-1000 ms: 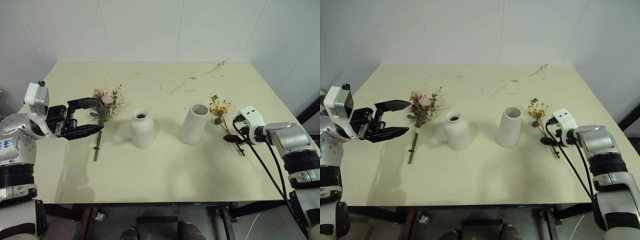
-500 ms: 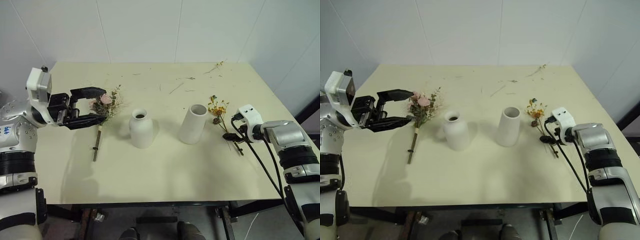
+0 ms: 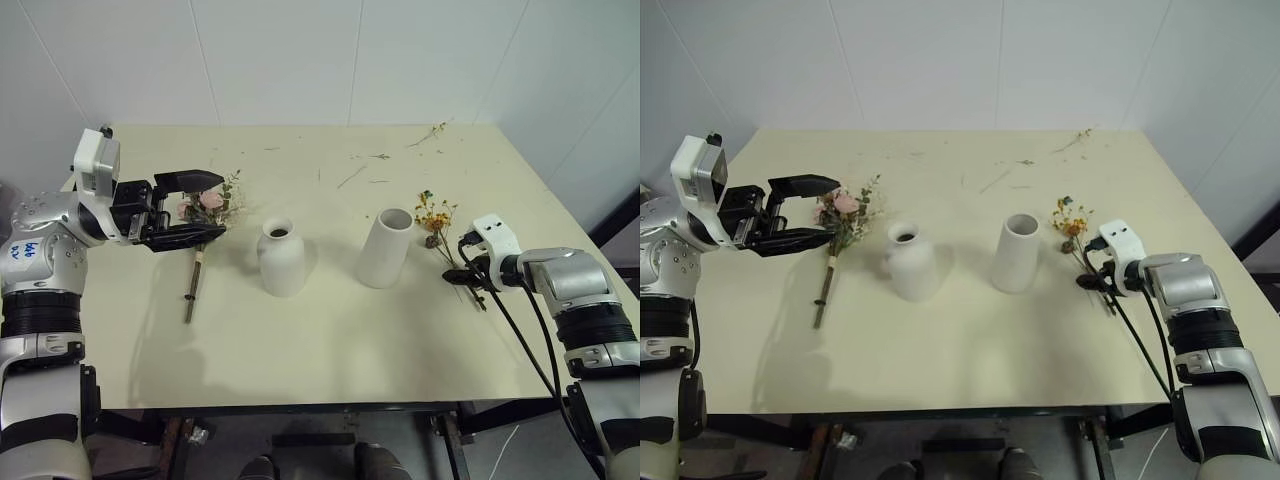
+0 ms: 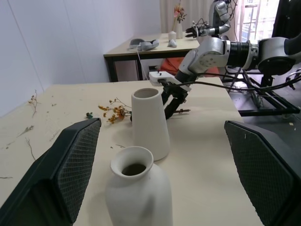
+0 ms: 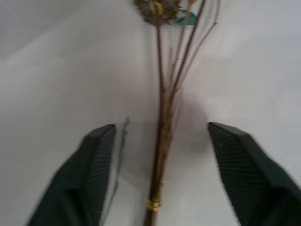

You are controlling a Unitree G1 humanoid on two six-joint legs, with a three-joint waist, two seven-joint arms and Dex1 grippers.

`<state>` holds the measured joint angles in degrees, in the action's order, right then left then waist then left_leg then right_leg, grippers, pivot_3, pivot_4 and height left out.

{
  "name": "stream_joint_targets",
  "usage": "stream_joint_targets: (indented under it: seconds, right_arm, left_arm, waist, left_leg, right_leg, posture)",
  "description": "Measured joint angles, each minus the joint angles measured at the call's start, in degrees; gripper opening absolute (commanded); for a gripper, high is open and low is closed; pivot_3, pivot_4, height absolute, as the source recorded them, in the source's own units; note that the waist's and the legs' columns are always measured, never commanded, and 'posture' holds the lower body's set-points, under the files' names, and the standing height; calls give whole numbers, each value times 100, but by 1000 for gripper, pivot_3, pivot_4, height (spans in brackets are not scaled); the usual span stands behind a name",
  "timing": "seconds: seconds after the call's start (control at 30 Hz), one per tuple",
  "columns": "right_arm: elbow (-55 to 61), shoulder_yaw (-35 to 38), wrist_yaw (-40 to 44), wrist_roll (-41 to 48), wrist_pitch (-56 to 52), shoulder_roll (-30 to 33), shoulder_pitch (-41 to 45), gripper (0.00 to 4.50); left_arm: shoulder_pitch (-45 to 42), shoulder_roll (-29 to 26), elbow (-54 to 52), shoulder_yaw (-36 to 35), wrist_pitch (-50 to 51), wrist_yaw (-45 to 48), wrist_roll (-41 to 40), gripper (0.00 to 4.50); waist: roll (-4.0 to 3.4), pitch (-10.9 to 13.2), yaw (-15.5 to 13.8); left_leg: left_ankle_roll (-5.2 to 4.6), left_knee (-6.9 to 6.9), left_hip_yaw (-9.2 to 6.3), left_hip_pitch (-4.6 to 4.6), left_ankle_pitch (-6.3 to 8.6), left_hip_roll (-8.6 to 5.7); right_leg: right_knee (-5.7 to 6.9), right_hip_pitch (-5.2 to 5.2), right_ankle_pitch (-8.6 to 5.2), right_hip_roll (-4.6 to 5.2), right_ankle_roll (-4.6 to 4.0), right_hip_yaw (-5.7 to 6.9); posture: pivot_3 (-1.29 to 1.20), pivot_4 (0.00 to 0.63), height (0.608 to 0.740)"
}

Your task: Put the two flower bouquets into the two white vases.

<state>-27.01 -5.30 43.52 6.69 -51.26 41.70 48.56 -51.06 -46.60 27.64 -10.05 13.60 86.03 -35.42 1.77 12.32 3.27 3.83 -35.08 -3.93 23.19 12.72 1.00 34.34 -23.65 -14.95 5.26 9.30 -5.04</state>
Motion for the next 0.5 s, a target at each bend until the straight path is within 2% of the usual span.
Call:
stream_joint_targets:
  seconds: [0.2,0.23,0.5]
  right_arm:
    - [-74,2,-67,-6,8,-62,48,245]
    - [-106,13,-117,-5,13,-90,71,50]
    - [99,495,-980,-81,12,-122,-17,50]
  left_arm:
    - [0,20,16,19,-41,0,11,4500]
    - [0,20,16,28,-42,0,12,4500]
    - [-16,69,43,108,-45,0,30,4500]
  waist:
    - [1,0,-12]
    - [1,-1,-12]
    - [-2,1,-16]
  left_leg:
    - [0,-7,0,0,-1,-1]
    - [1,-8,0,0,-1,-2]
    - [2,5,-1,7,-2,-2]
  right_leg:
    - [0,4,1,1,2,0]
    - [-1,5,2,2,3,0]
    - [0,-7,0,2,2,0]
  posture:
    - [0,150,740]
    - [0,150,740]
    - [0,150,740]
